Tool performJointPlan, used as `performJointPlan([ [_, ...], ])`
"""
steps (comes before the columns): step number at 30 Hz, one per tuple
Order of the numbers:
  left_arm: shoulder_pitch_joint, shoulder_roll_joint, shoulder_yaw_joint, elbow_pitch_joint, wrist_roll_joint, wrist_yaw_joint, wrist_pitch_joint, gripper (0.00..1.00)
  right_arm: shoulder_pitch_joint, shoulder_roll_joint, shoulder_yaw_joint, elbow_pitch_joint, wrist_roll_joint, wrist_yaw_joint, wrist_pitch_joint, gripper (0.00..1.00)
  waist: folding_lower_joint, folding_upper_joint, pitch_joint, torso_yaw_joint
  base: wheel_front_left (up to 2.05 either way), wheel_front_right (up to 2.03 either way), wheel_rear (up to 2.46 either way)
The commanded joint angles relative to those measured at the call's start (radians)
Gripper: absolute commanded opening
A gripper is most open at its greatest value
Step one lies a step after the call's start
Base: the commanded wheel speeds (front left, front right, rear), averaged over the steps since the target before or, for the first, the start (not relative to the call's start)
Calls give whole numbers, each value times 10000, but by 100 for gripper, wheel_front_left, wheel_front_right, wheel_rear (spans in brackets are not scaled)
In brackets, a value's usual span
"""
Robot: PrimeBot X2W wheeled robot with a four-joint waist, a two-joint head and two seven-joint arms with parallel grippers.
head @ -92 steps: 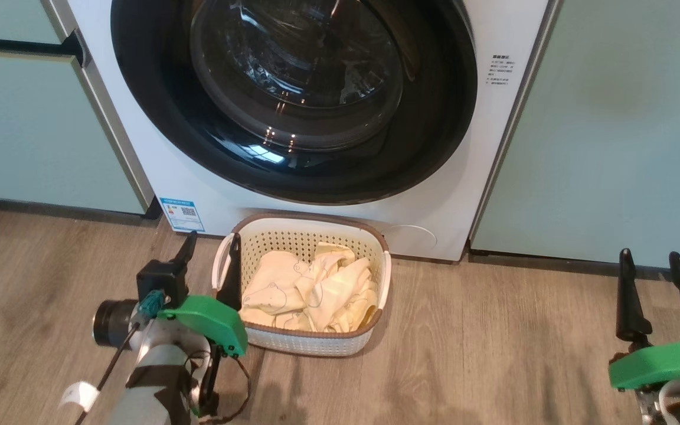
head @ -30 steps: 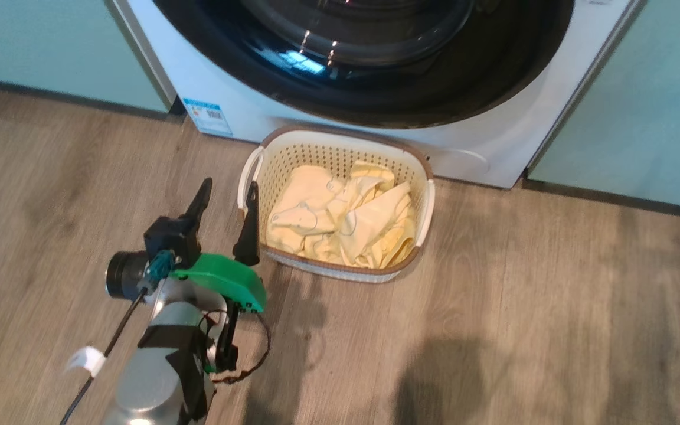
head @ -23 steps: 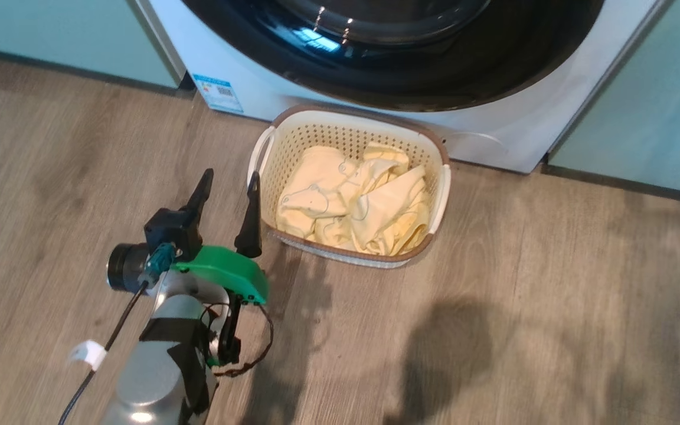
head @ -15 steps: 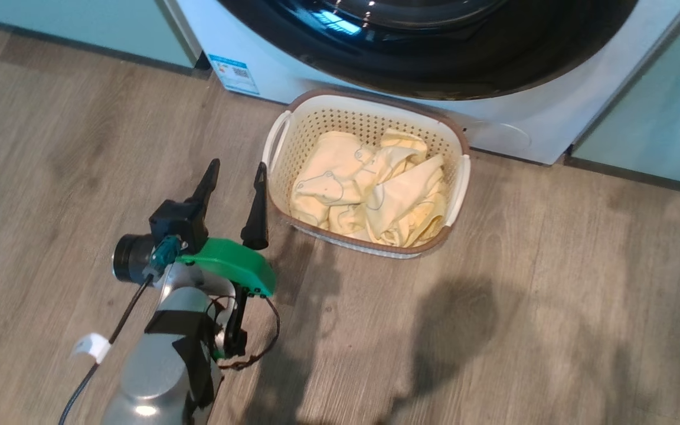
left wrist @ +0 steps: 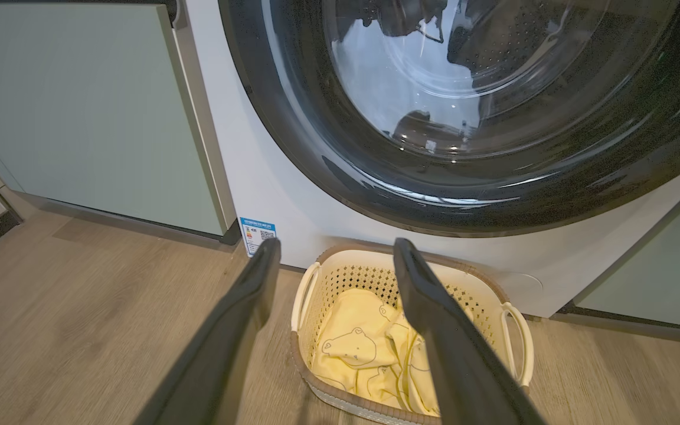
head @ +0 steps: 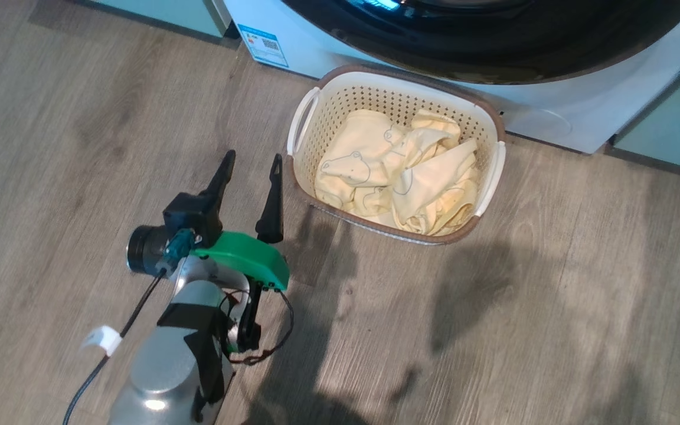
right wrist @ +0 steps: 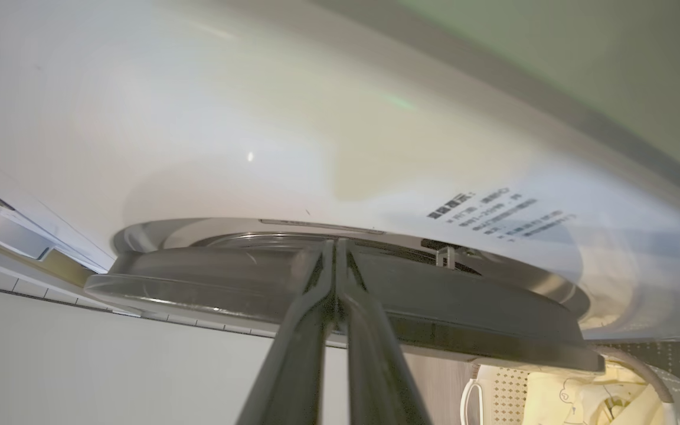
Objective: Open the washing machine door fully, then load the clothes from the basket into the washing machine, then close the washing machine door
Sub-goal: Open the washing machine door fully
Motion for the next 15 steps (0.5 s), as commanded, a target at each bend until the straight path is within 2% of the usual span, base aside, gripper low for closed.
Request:
performJointPlan([
  [1, -332, 225, 308, -355, -76, 56, -61, 100, -391, -122, 70, -258, 39, 40, 106, 0, 0, 0, 52, 48, 0, 0, 0],
  [15, -530, 225, 104, -480, -265, 244, -61, 100, -1178, -37, 279, 89, -45, 40, 566, 0, 0, 0, 380, 195, 0, 0, 0],
])
